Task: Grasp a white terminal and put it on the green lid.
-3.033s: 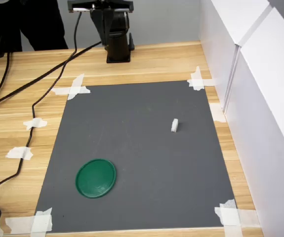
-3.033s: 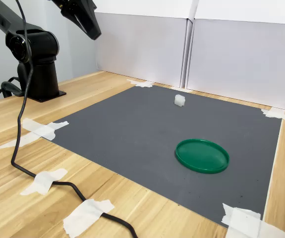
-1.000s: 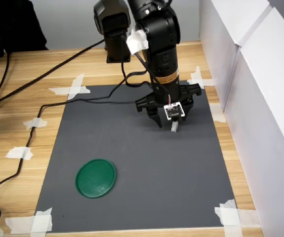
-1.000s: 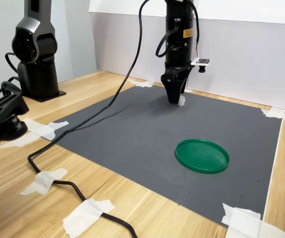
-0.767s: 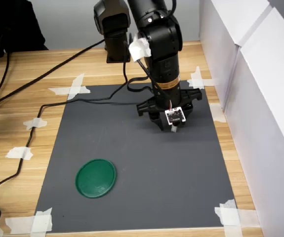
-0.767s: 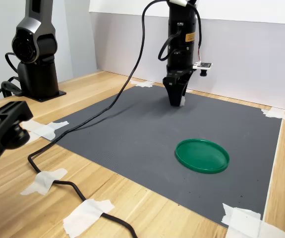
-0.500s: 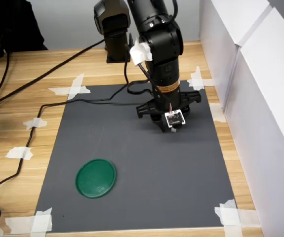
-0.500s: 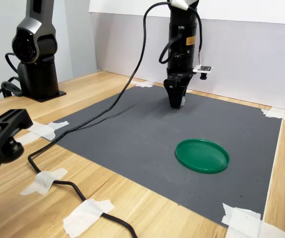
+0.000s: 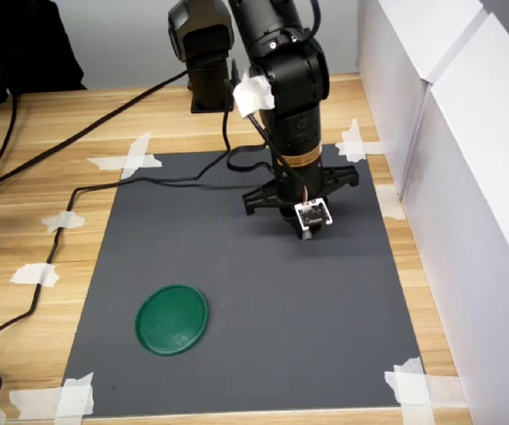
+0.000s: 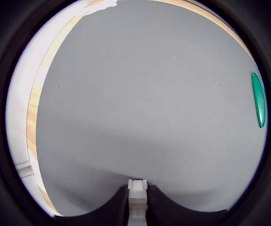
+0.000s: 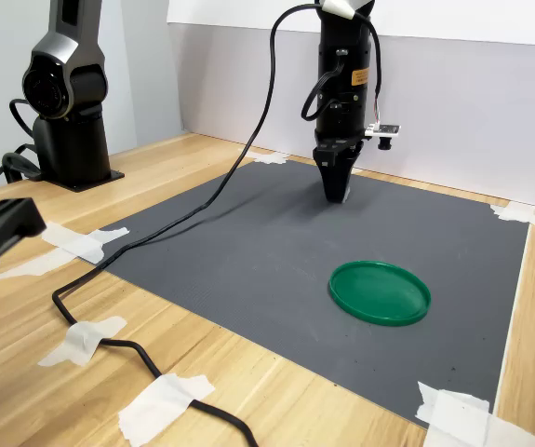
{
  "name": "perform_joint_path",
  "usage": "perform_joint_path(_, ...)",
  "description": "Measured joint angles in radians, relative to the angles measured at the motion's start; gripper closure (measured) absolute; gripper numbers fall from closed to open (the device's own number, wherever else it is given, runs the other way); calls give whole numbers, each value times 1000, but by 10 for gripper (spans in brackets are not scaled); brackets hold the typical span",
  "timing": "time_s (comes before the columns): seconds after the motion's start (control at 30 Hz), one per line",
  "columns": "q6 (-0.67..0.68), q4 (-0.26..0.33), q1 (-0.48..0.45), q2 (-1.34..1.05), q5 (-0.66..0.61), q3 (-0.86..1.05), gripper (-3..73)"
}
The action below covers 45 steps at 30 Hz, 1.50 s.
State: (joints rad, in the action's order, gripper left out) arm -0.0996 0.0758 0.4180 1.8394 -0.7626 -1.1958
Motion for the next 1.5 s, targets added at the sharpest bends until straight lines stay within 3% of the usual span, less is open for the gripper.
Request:
perform_joint_path(0.27, 219, 7, -74, -69, -77, -34, 606)
perform_joint_path(0.57, 376, -5, -336, -108, -125, -137, 606)
perform_joint_path(0.73, 482, -10, -423, -77, -152, -202, 606)
perform_joint_path(1.07, 525, -31, -448, 88, -149, -324, 538)
perform_joint_path(1.33, 506, -76, -448, 199, -128, -370, 530)
perform_joint_path(1.5, 506, -63, -448, 211, -109, -370, 510)
